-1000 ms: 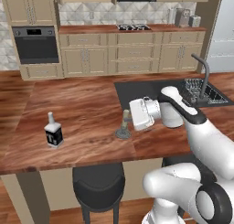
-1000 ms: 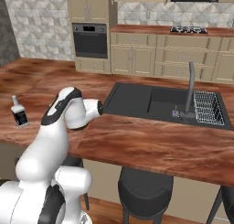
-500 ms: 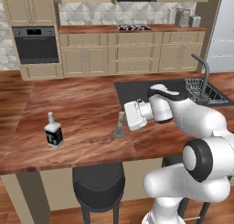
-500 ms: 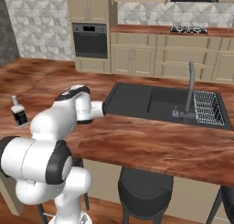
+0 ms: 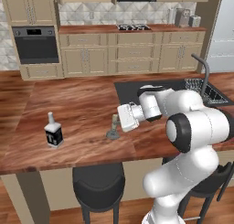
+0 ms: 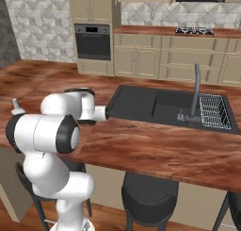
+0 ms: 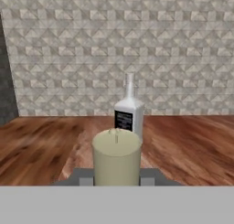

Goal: Get the candle and the liquor from the cabinet and move them to the dining counter.

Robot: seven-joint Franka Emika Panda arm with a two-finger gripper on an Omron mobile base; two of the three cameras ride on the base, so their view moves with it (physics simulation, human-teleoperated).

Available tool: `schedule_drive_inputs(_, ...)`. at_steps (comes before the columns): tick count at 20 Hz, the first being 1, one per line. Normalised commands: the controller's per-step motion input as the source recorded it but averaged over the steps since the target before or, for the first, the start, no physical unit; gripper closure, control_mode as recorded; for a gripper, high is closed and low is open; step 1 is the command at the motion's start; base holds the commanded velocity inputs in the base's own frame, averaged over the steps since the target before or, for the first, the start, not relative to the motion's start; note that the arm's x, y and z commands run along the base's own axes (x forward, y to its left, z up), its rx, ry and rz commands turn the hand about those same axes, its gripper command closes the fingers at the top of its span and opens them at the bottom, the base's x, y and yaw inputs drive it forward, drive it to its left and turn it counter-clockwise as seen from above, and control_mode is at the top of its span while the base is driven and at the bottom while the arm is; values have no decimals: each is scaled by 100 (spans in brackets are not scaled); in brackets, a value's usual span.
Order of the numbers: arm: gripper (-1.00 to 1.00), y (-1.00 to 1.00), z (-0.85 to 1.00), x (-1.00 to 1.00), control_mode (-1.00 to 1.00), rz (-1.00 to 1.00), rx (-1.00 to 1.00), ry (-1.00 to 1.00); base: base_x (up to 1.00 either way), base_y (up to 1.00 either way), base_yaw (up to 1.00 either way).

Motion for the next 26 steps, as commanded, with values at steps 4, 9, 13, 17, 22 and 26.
schedule_drive_inputs(4,100,17,-27,32,-100,0,-3,0,0,0,0)
schedule_drive_inputs(9,100,14,-24,30,-100,0,-3,0,0,0,0)
schedule_drive_inputs(13,100,11,-23,24,-100,0,-1,0,0,0,0)
schedule_drive_inputs(17,100,10,-22,18,-100,0,0,0,0,0,0)
schedule_drive_inputs(22,100,5,-25,18,-100,1,0,0,0,0,0)
schedule_drive_inputs(26,100,1,-28,18,-100,2,0,0,0,0,0)
